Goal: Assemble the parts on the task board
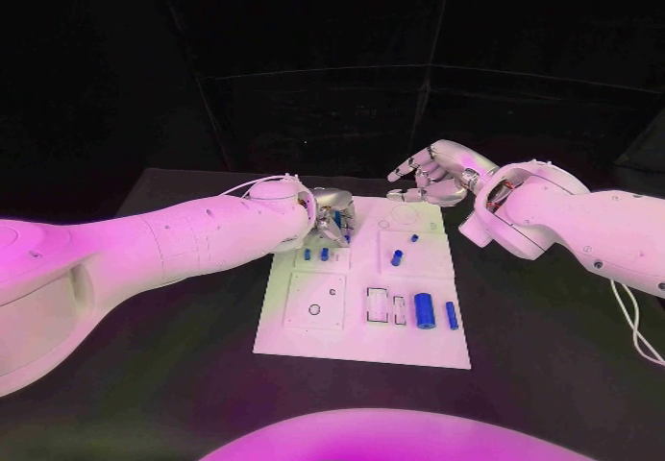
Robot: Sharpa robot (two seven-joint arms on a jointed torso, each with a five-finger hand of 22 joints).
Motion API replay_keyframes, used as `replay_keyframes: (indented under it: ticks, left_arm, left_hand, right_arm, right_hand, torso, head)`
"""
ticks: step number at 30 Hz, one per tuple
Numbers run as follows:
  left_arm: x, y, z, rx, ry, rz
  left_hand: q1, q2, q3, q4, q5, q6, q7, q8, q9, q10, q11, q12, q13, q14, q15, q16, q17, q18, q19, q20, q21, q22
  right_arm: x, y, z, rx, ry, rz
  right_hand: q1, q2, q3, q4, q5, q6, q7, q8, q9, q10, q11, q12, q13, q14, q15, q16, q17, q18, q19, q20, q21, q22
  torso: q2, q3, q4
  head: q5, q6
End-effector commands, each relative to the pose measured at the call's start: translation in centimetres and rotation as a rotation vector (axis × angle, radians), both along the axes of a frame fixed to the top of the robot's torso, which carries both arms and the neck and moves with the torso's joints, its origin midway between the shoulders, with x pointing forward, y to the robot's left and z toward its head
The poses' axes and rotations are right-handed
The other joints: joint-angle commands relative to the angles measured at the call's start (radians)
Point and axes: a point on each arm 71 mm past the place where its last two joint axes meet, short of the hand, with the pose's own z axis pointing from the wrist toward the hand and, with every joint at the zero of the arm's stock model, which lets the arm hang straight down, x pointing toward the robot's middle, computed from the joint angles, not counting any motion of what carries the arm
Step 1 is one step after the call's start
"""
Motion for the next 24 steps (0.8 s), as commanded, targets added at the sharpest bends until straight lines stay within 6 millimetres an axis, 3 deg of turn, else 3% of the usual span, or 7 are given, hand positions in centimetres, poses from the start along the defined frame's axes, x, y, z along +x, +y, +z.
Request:
replay_keyframes:
  ticks: [1,14,24]
  left_arm:
    - [-0.14,-0.02,-0.41,0.028,0.021,-0.010]
    - [0.01,-0.11,-0.49,0.032,0.021,-0.004]
    - [0.12,-0.08,-0.38,0.021,0.003,0.000]
  left_hand:
    - [-0.001,0.015,0.013,-0.003,-0.001,0.012,0.001,-0.006,-0.003,0.014,-0.002,-0.003,-0.006,0.013,-0.005,0.008,0.001,-0.016,0.009,0.000,0.009,0.007]
    - [0.006,0.046,0.126,-0.030,-0.002,0.061,0.002,-0.028,-0.026,0.080,-0.012,-0.029,-0.053,0.017,-0.014,0.017,0.000,-0.023,0.016,-0.009,0.045,0.050]
    - [0.003,0.050,0.178,-0.050,-0.001,0.089,0.001,-0.033,-0.032,0.112,-0.016,-0.036,-0.068,0.020,-0.016,0.025,0.004,-0.027,0.020,-0.011,0.068,0.076]
  right_arm:
    - [0.00,0.12,0.16,0.006,-0.005,0.008]
    - [0.00,0.18,0.15,0.006,-0.004,0.009]
    - [-0.01,0.18,0.15,0.006,-0.004,0.008]
  right_hand:
    - [0.000,0.010,-0.005,-0.002,0.003,-0.007,0.000,0.005,-0.001,-0.005,-0.001,-0.003,0.000,0.044,-0.005,-0.006,0.000,0.017,-0.007,0.003,-0.006,0.000]
    - [0.003,0.011,-0.005,-0.002,0.006,-0.006,0.000,0.006,-0.001,-0.004,-0.001,-0.002,0.001,0.044,-0.006,-0.005,0.001,0.017,-0.006,0.002,-0.006,0.000]
    - [0.003,0.011,-0.005,-0.002,0.006,-0.006,0.000,0.006,-0.001,-0.004,-0.001,-0.002,0.001,0.044,-0.006,-0.005,0.001,0.017,-0.006,0.002,-0.006,0.000]
  torso:
    - [0.000,0.0002,-0.0004]
    - [0.000,0.0007,-0.0011]
    - [0.000,0.0004,-0.0002]
  head:
    - [0.001,0.000]
    - [-0.001,-0.002]
    - [-0.002,-0.003]
